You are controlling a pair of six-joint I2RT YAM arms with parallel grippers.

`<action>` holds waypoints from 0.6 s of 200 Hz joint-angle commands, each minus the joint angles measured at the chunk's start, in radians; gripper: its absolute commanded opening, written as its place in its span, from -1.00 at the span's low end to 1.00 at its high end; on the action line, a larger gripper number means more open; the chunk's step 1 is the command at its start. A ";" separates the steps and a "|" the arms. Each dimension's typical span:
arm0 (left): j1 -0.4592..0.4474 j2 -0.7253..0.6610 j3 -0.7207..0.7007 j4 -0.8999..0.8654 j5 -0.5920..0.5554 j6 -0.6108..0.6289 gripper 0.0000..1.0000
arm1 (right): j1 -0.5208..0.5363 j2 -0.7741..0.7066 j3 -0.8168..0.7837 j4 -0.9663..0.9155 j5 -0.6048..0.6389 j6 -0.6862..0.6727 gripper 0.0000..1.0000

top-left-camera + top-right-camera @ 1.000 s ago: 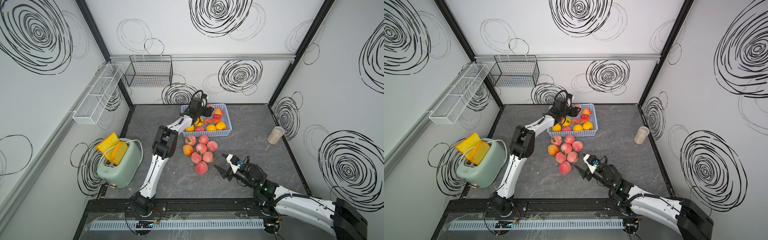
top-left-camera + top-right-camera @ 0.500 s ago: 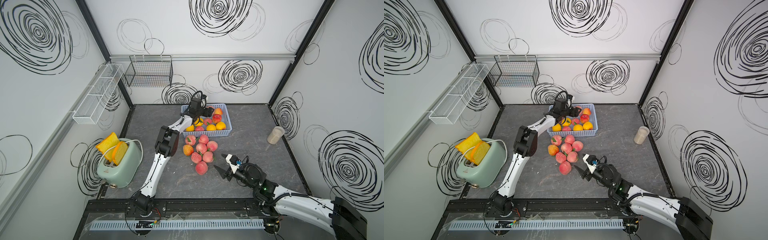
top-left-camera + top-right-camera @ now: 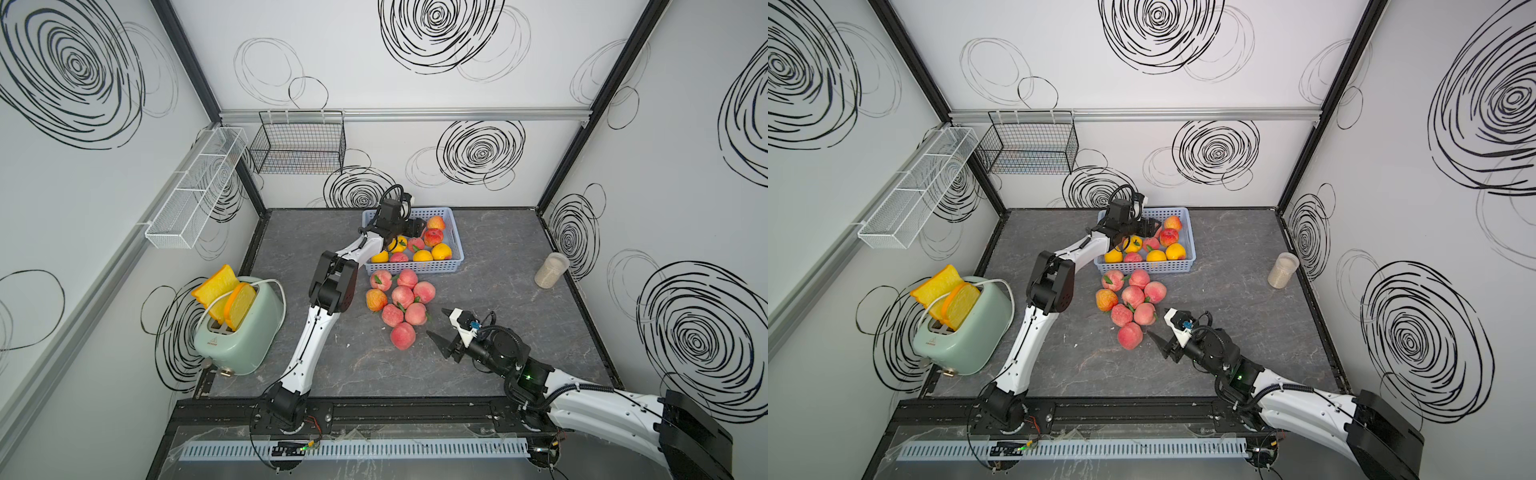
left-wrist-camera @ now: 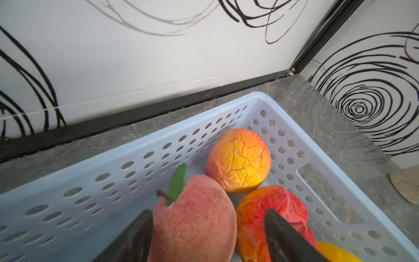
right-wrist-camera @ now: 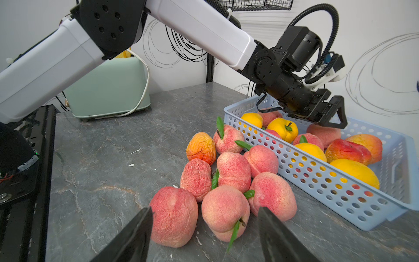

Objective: Put the peaches into the basket
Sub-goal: Place the peach in the basket.

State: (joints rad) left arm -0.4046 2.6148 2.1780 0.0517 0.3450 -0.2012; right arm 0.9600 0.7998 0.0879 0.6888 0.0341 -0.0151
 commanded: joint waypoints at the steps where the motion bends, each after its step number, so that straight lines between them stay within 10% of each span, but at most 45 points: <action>1: 0.008 -0.013 -0.008 0.020 0.022 0.014 0.61 | 0.007 -0.001 0.004 0.033 0.007 -0.003 0.51; 120: 0.011 -0.176 -0.089 0.018 0.051 0.038 0.62 | 0.008 -0.007 0.006 0.029 0.022 0.002 0.52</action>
State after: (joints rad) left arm -0.4026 2.5565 2.1139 0.0441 0.3725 -0.1898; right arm 0.9600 0.7994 0.0879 0.6888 0.0414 -0.0151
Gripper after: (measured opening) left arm 0.812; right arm 0.759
